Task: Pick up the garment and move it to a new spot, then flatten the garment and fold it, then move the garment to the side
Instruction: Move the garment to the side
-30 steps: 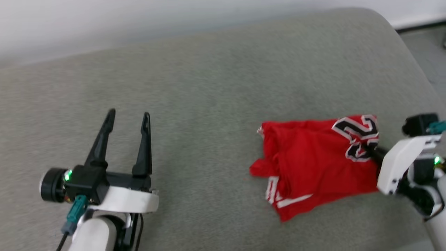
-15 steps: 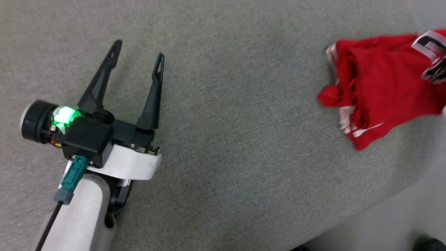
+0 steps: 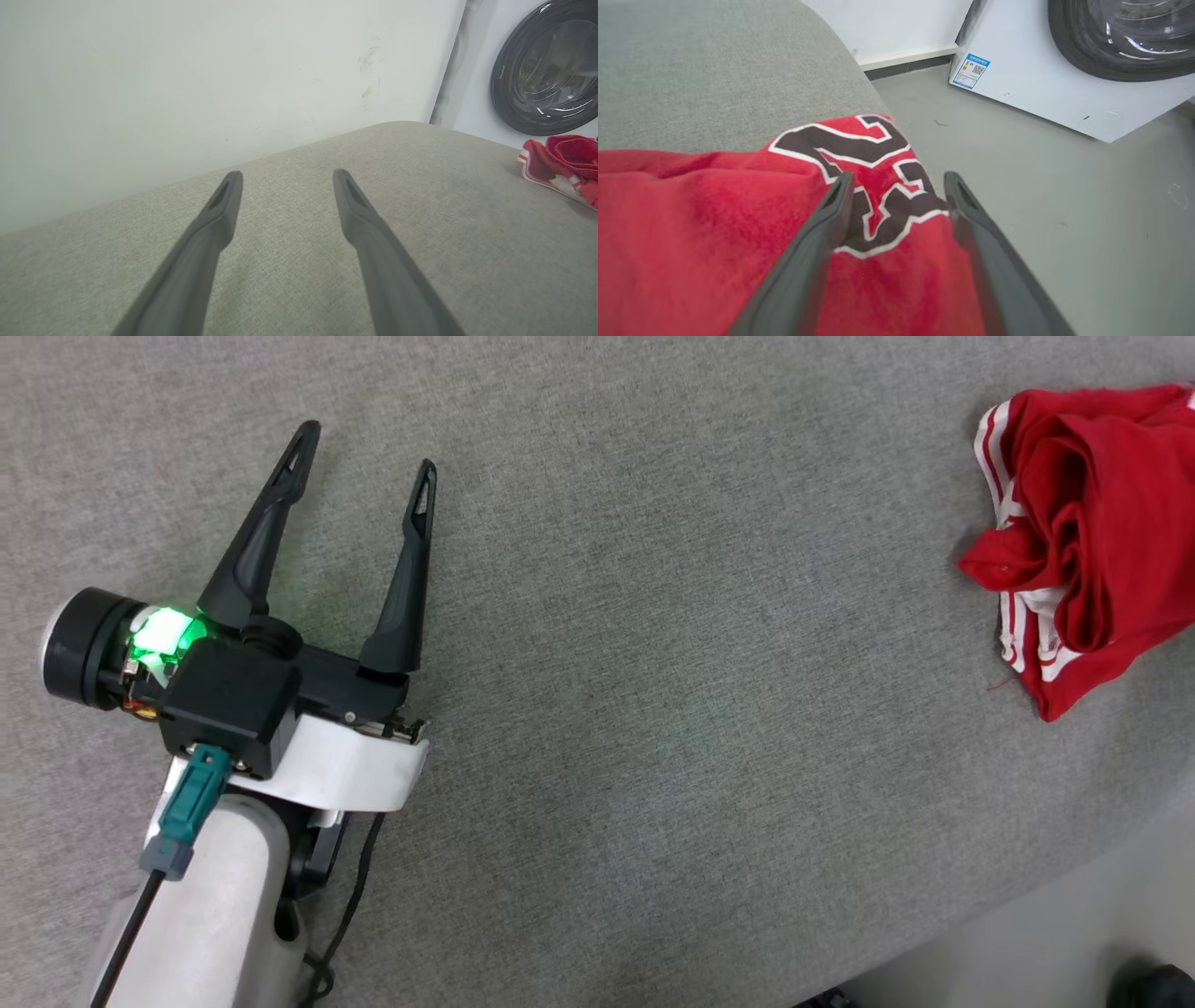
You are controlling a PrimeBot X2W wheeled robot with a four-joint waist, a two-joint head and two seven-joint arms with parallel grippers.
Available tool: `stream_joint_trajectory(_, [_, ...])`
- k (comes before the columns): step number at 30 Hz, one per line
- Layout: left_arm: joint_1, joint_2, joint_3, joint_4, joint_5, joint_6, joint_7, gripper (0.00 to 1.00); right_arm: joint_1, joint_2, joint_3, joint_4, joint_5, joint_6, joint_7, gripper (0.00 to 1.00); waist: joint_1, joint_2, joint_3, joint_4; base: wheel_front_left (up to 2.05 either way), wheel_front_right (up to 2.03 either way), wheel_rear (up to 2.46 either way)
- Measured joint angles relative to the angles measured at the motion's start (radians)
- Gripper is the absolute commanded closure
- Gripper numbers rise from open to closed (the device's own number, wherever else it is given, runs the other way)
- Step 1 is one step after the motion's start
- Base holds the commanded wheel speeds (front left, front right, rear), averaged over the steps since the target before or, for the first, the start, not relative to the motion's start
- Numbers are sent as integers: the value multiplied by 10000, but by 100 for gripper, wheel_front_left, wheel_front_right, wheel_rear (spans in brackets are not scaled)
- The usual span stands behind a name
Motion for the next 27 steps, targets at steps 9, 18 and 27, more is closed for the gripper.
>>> stream_joint_trajectory(9, [494,-345,0,633,-380,265,-579,0,187,79,-174,-512,-562,0,-1641,0,-1,0,-1035,170,0,0,0])
stream_joint_trajectory(18, [1649,-922,270,1473,-1026,717,-1101,0,3027,420,-109,-3534,-757,0,-1716,0,-2,0,-2728,689,0,0,0])
stream_joint_trajectory(27, [2964,-1304,679,2249,-1570,930,-1308,0,6351,2011,-234,-7175,-1517,0,-836,0,-4,0,-4344,1949,0,0,0])
